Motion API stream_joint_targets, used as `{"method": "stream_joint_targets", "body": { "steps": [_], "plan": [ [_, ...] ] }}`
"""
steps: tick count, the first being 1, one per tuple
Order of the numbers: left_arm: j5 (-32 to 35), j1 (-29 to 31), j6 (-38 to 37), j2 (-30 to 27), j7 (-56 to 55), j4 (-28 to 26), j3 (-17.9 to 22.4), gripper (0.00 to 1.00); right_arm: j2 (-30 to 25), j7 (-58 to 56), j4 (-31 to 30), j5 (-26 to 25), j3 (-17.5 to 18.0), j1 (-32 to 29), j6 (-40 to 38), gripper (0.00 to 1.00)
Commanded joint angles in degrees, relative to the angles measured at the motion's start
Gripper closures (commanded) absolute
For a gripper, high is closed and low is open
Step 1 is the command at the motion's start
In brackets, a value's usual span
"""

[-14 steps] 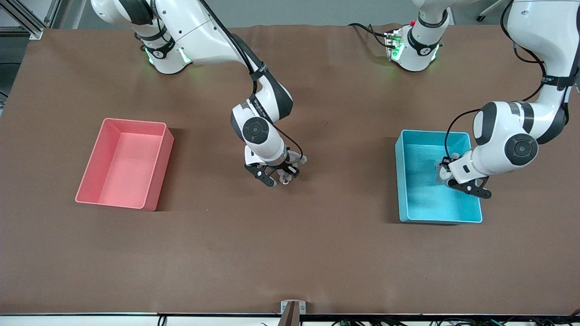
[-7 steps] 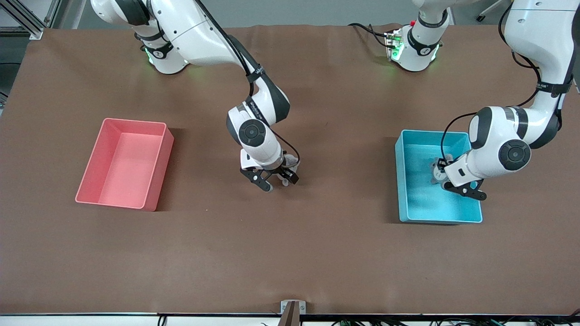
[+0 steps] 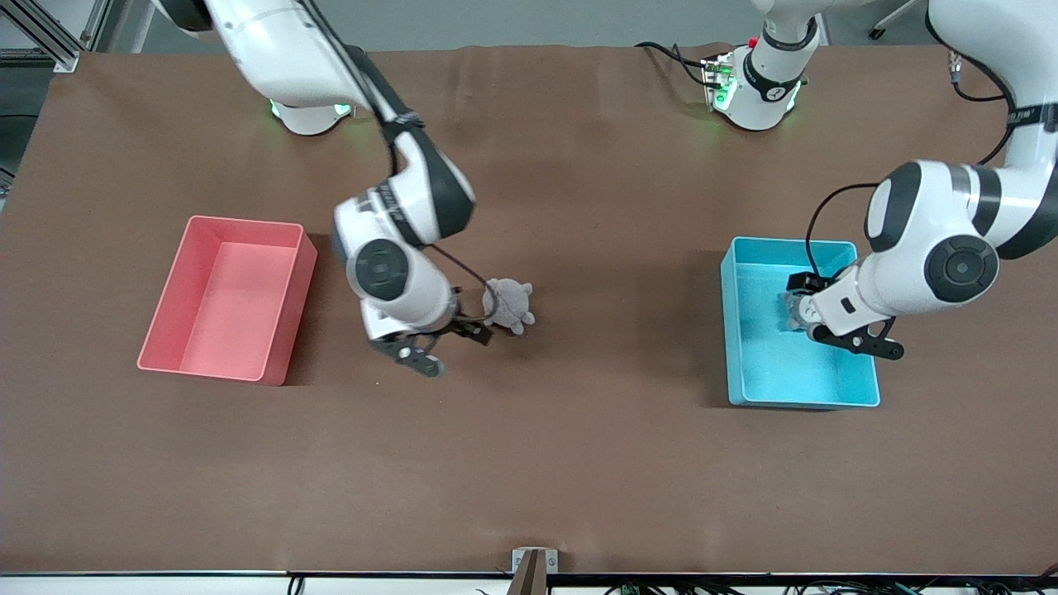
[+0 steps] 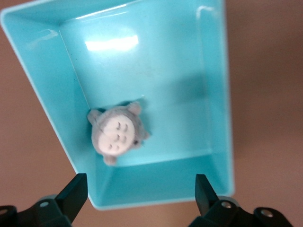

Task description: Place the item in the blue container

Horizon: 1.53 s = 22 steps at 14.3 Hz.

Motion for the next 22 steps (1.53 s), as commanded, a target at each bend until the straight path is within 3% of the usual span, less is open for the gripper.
{"method": "stream_joint_targets", "body": {
  "steps": [1,5,8,14,20,22],
  "plan": [
    [0.1,-0.1,-5.2,0.5,-10.3,5.6,-6.7,0.00,-5.4,-14.1,-1.9,-1.3,1.2,-7.0,-6.8,0.00],
    [-4.3,-1.6,-3.9,2.2,-27.6,6.6,-15.2,0.00,-10.6,-33.3,-1.9,-8.7,1.1,-16.9,-14.4,0.00],
    [-9.3,-6.3,0.9,4.5,-36.9,8.7,-15.3,0.00,-13.2,-37.5,-1.9,-11.7,1.2,-24.1,-18.9,0.00],
    [-9.0,-18.2,14.1,10.2,-55.1,8.7,-15.0,0.00,-15.7,-49.6,-0.8,-13.1,1.0,-34.7,-21.7,0.00],
    [4.5,-28.4,27.1,21.1,-73.6,9.8,-14.4,0.00,-15.0,-49.3,2.2,-13.1,1.4,-35.3,-23.6,0.00],
    [9.2,-30.5,28.0,24.1,-78.3,11.6,-14.0,0.01,-15.0,-49.4,3.2,-12.4,1.5,-35.6,-23.6,0.00]
  ]
}}
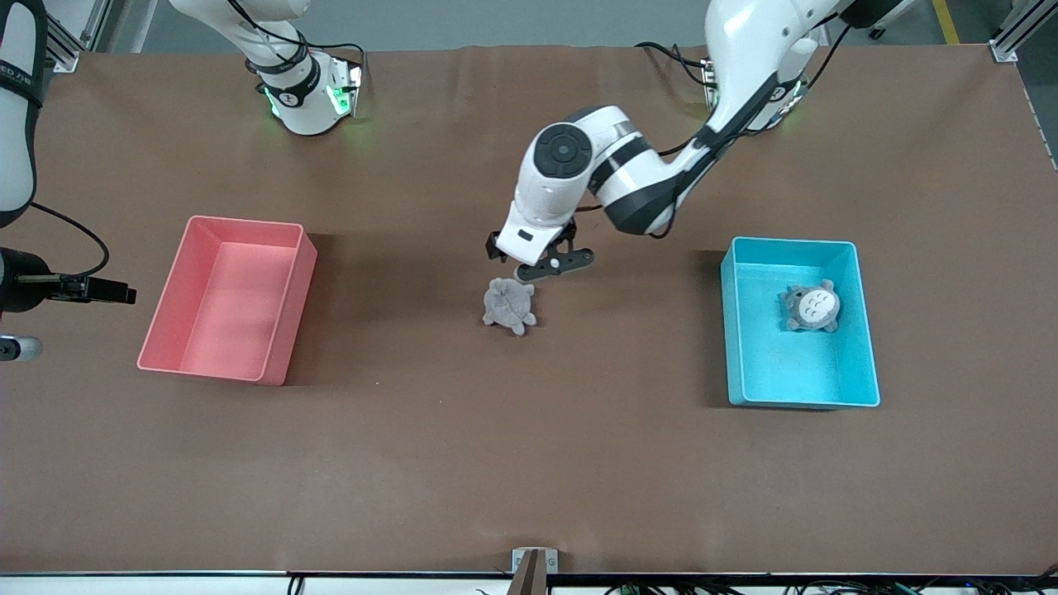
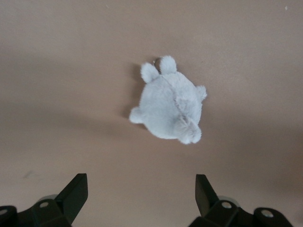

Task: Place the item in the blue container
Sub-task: 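Lower the left gripper onto the grey Totoro on the table and grasp it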

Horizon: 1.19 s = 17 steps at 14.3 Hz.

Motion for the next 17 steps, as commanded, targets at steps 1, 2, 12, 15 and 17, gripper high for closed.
{"method": "stream_joint_targets", "body": {
  "steps": [1,2,12,15,17],
  "plan": [
    [5.6,-2.3,0.4,4.7,-5.1,4.6,1.0,0.01,-0.2,0.0,1.3,-0.1,0.8,-0.9,-0.8,0.00],
    [6.2,-2.5,0.6,5.3,-5.5,5.3,1.2,0.01,1.1,0.0,0.6,-0.1,0.8,-0.3,-0.9,0.00],
    [7.6,-5.1,11.9,9.3,-8.5,6.3,5.0,0.01,1.3,4.9,4.1,-0.4,1.0,3.5,-5.3,0.00],
    [8.2,-6.3,11.9,11.1,-7.0,6.5,7.9,0.01,0.0,4.9,4.0,-0.2,1.0,2.3,-7.1,0.00],
    [8.0,-6.3,11.9,12.8,-5.6,8.4,8.4,0.01,-1.0,4.8,3.7,-0.2,0.9,2.3,-7.6,0.00]
  ]
}}
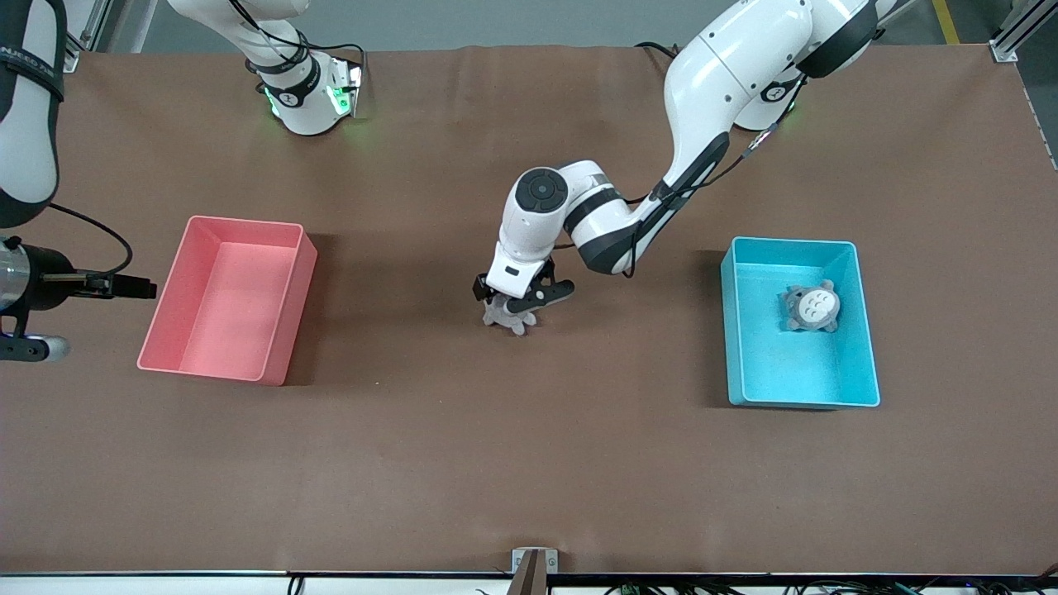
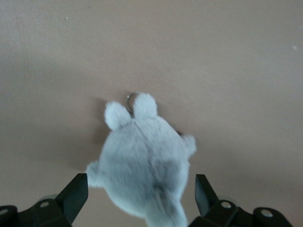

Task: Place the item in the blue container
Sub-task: 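Lower the left gripper onto the grey Totoro on the table and grasp it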

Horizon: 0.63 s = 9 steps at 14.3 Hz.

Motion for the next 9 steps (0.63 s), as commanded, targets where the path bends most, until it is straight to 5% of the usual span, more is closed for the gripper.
{"method": "stream_joint_targets", "body": {
  "steps": [1,9],
  "plan": [
    [0.9,-0.6,0.2,2.7,1.3,3.7,0.7,0.01,-3.1,0.6,-2.1,-0.1,0.5,-0.3,-0.9,0.00],
    [-0.1,-0.9,0.8,4.9,1.5,4.6,0.6,0.01,-13.7,0.4,-7.6,-0.1,0.7,-0.4,-0.2,0.00]
  ]
}}
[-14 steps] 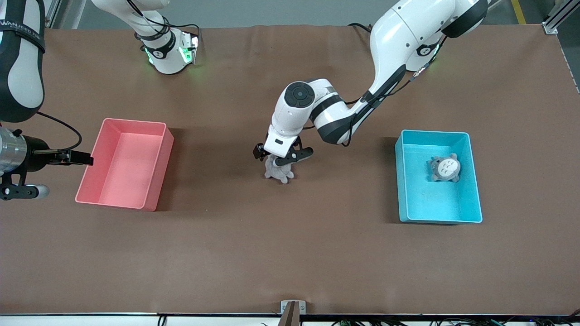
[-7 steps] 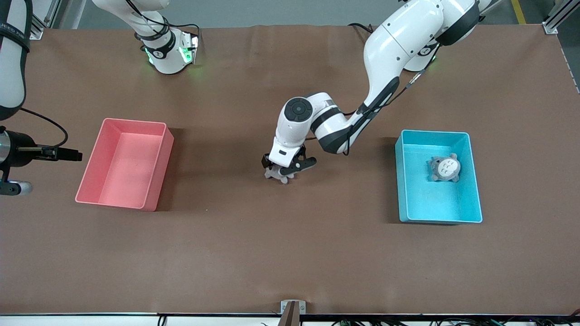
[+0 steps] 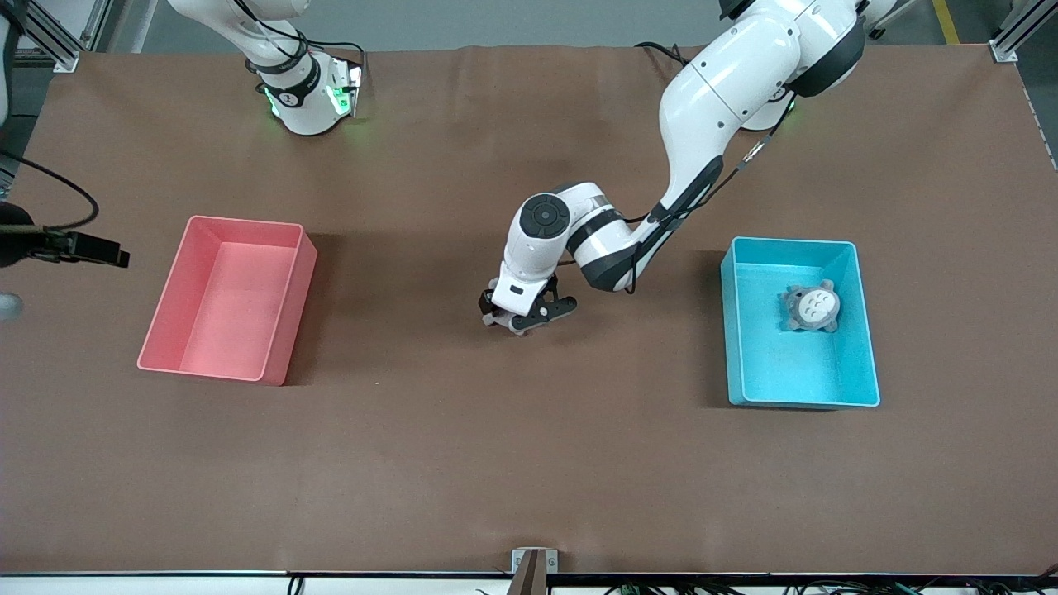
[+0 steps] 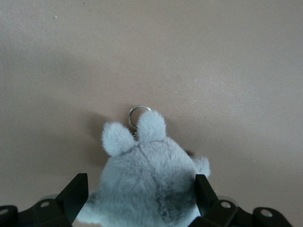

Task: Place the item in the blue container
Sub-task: 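Lift the grey Totoro with the left gripper toward the blue box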

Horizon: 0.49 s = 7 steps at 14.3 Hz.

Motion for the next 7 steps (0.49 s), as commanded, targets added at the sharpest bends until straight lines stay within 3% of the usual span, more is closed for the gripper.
{"method": "stream_joint_targets", "body": {
  "steps": [1,4,7],
  "plan": [
    [-0.4,-1.3,0.3,0.9,0.4,1.7,0.0,0.01,-6.7,0.4,-5.5,-0.1,0.6,-0.3,0.5,0.00],
    [-1.1,-2.3,0.3,0.9,0.3,1.6,0.1,0.08,-12.9,0.4,-11.0,-0.1,0.6,-0.3,1.4,0.00],
    [-0.9,-2.6,0.3,1.7,0.6,1.4,0.1,0.33,-16.1,0.6,-11.7,-0.1,0.7,0.3,-0.5,0.00]
  ]
}}
